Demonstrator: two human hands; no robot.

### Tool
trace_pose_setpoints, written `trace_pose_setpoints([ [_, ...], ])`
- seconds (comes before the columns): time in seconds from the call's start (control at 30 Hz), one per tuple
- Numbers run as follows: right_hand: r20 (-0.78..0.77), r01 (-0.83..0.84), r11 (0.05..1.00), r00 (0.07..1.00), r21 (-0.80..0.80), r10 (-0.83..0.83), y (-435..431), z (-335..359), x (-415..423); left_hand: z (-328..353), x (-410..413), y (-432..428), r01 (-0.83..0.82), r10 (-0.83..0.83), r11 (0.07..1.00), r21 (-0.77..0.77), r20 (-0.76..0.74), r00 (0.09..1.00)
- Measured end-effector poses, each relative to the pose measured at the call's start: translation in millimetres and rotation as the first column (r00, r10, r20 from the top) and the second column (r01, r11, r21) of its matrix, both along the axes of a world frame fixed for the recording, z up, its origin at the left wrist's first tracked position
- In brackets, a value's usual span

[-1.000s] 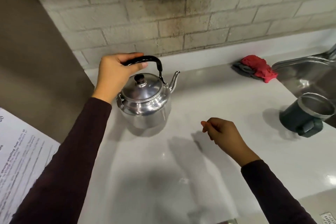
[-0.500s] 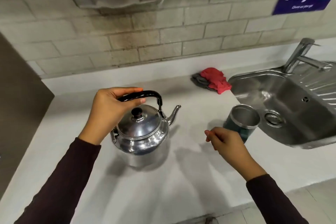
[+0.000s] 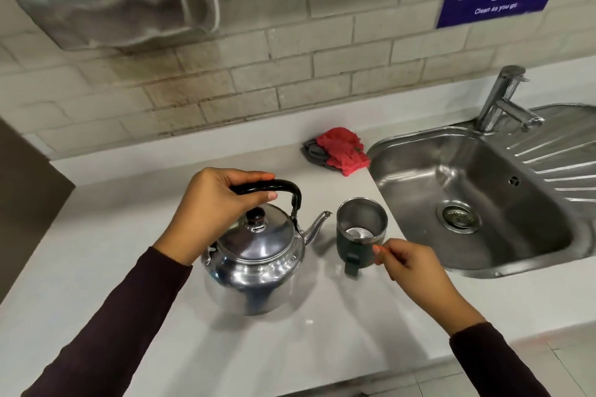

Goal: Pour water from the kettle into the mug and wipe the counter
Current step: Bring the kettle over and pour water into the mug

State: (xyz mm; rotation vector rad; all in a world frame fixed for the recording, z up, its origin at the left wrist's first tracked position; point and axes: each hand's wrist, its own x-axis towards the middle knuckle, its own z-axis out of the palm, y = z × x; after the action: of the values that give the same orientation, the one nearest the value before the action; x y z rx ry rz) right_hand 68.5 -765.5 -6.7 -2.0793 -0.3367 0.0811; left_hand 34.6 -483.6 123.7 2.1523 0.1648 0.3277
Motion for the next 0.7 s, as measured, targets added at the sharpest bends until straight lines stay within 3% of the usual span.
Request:
trace_pose_setpoints([
  [0.3,-0.057,0.072,0.997,0.996,-0.004,-0.072,-18.0,-10.0,6.9,18.2,25.5,-17.9,0.125,-0.121,0.969,0.211,-0.032,0.992],
  [0.7,-0.038,0.154,0.986,0.987,-0.061,-0.157,-16.4,-2.7,10.6,33.5,46.1,-8.1,0.233,-0.2,0.918,0.319,-0.133,0.971],
])
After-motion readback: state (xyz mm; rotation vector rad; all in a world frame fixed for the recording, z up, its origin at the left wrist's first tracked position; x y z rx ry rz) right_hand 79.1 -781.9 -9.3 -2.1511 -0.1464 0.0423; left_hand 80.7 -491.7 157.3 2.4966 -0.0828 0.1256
